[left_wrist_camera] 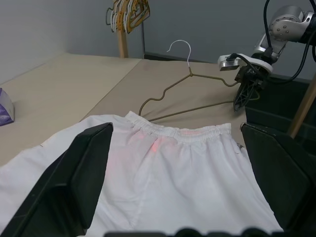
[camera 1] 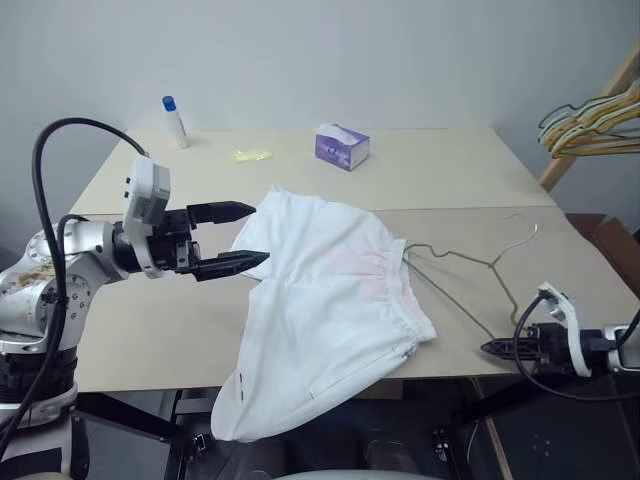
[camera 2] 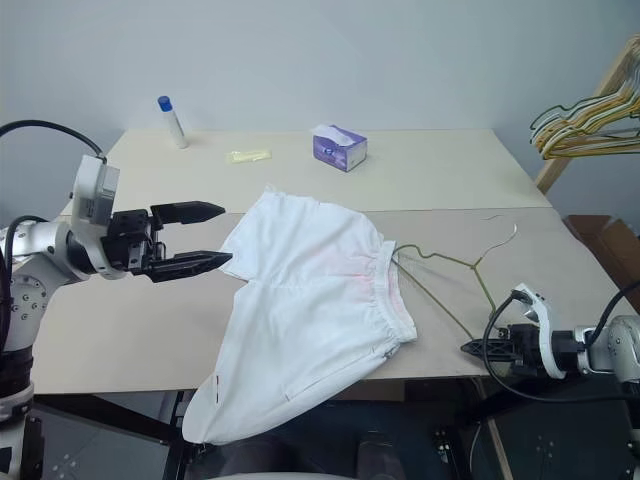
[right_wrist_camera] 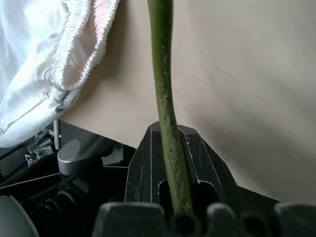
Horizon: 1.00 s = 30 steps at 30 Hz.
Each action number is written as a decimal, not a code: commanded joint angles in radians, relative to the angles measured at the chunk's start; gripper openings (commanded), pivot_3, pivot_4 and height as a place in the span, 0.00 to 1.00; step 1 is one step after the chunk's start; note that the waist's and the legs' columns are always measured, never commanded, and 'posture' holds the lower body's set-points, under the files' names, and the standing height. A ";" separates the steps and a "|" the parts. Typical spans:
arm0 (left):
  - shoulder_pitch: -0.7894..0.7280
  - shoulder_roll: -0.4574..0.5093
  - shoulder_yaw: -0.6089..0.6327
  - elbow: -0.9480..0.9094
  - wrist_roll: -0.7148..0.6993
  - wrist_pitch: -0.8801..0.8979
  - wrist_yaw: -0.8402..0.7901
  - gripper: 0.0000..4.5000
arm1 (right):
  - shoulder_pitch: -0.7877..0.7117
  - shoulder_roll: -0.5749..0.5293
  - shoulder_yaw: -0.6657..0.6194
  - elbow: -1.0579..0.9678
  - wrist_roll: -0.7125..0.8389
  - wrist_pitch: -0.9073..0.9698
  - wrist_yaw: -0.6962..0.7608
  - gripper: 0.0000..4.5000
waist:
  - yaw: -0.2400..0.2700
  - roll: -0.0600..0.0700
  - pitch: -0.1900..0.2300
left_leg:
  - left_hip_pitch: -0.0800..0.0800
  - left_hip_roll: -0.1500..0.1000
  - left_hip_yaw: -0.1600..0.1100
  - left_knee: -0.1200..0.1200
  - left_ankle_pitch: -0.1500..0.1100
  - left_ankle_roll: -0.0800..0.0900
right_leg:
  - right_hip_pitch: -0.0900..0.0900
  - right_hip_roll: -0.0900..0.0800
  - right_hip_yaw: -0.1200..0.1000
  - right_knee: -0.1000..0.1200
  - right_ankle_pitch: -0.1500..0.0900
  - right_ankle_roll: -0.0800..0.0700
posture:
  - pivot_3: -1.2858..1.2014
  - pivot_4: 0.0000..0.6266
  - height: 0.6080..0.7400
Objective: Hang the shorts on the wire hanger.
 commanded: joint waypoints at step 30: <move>-0.001 0.018 -0.036 -0.039 0.023 -0.043 -0.012 1.00 | -0.382 0.162 0.142 0.279 -0.206 -0.303 0.043 0.00 | 0.032 -0.001 0.003 | -0.001 0.000 0.000 -0.001 0.000 0.000 | -0.001 0.000 -0.001 -0.001 0.000 0.000 | 0.58 0.08 1.00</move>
